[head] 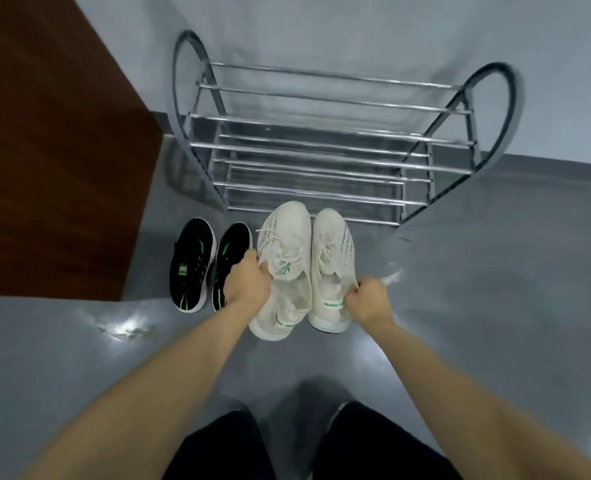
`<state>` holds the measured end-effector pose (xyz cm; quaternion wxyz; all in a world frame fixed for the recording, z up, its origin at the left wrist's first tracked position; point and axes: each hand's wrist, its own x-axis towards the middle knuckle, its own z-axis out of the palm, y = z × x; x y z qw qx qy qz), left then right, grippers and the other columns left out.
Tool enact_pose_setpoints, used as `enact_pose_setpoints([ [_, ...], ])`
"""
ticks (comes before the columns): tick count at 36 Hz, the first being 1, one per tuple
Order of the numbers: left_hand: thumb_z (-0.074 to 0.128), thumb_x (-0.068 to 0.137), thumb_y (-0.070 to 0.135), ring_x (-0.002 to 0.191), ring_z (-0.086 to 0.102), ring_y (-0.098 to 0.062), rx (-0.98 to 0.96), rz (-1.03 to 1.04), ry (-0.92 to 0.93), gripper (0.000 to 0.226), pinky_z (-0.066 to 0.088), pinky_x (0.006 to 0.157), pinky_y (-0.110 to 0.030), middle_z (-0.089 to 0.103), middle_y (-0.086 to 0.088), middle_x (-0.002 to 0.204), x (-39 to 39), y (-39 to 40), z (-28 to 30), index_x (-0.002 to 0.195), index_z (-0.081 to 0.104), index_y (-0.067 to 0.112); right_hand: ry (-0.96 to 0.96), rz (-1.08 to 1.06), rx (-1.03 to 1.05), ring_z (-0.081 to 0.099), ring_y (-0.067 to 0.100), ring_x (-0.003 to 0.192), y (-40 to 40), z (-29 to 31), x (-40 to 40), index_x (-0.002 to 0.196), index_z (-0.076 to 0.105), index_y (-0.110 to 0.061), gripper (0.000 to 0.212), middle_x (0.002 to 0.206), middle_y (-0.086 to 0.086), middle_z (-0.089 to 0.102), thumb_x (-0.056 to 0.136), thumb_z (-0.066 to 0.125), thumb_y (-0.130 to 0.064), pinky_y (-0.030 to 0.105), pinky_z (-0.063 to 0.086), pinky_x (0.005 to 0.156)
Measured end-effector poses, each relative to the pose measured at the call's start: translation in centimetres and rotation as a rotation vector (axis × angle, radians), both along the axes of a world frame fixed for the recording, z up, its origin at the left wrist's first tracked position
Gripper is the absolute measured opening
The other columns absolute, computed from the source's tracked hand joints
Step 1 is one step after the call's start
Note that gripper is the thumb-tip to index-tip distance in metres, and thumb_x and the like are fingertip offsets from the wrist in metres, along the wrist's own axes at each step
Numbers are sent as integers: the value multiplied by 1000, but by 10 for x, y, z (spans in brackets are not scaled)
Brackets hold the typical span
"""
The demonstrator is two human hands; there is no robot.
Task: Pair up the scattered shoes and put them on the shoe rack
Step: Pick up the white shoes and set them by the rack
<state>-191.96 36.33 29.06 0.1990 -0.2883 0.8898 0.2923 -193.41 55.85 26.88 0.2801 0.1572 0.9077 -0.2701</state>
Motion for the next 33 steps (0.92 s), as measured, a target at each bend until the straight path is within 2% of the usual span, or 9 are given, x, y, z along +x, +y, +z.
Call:
enact_pose_setpoints([
  [4, 45, 97, 19, 91, 58, -39, 17, 7, 2, 18, 45, 72, -38, 63, -21, 98, -6, 1, -91, 91, 51, 3, -35, -4, 32, 46, 30, 72, 2, -83, -1, 72, 46, -7, 10, 81, 15, 55, 82, 42, -4, 31, 37, 63],
  [7, 45, 97, 19, 90, 58, -39, 19, -10, 4, 21, 44, 71, -37, 63, -21, 95, -11, 1, -140, 83, 52, 4, 10, 17, 63, 51, 35, 76, 4, -123, 0, 78, 52, -7, 10, 86, 16, 58, 83, 43, -8, 33, 39, 66],
  [10, 43, 97, 18, 92, 58, -40, 8, -39, 24, 24, 44, 72, -38, 63, -23, 96, -17, 5, -192, 87, 54, 0, 65, 23, 117, 57, 39, 90, 3, -170, 0, 93, 57, -2, 18, 99, 16, 57, 89, 41, -11, 33, 37, 68],
  [15, 38, 100, 17, 97, 58, -38, -51, -69, 68, 25, 43, 72, -36, 64, -22, 100, -21, 6, -254, 98, 55, -2, 170, 38, 142, 57, 38, 86, -2, -233, 3, 99, 56, 0, 22, 111, 14, 53, 94, 38, -11, 32, 36, 67],
  [21, 37, 100, 15, 97, 59, -37, -87, -38, 123, 26, 45, 75, -37, 64, -22, 102, -22, -4, -295, 103, 55, -3, 250, 61, 143, 57, 41, 88, -15, -272, 3, 101, 54, 0, 22, 116, 14, 51, 96, 37, -13, 37, 39, 71],
  [25, 40, 99, 12, 96, 60, -35, -76, -29, 104, 24, 39, 69, -31, 63, -23, 105, -23, -7, -311, 102, 56, -5, 245, 74, 114, 57, 39, 89, -24, -291, 6, 102, 55, 0, 22, 116, 14, 51, 96, 38, -14, 36, 38, 70],
  [29, 42, 93, 0, 106, 56, -35, -74, -74, 31, 21, 44, 80, -36, 58, -24, 114, -26, -6, -314, 110, 53, -7, 165, 73, 103, 55, 36, 95, -24, -302, 7, 102, 54, 0, 21, 115, 14, 50, 95, 38, -12, 37, 41, 74],
  [33, 45, 92, 5, 111, 52, -34, -102, -110, 44, 29, 44, 85, -37, 54, -21, 121, -25, -4, -315, 120, 47, -4, 146, 52, 97, 55, 34, 98, -25, -306, 6, 106, 53, -3, 22, 116, 12, 50, 92, 38, -12, 38, 42, 78],
])
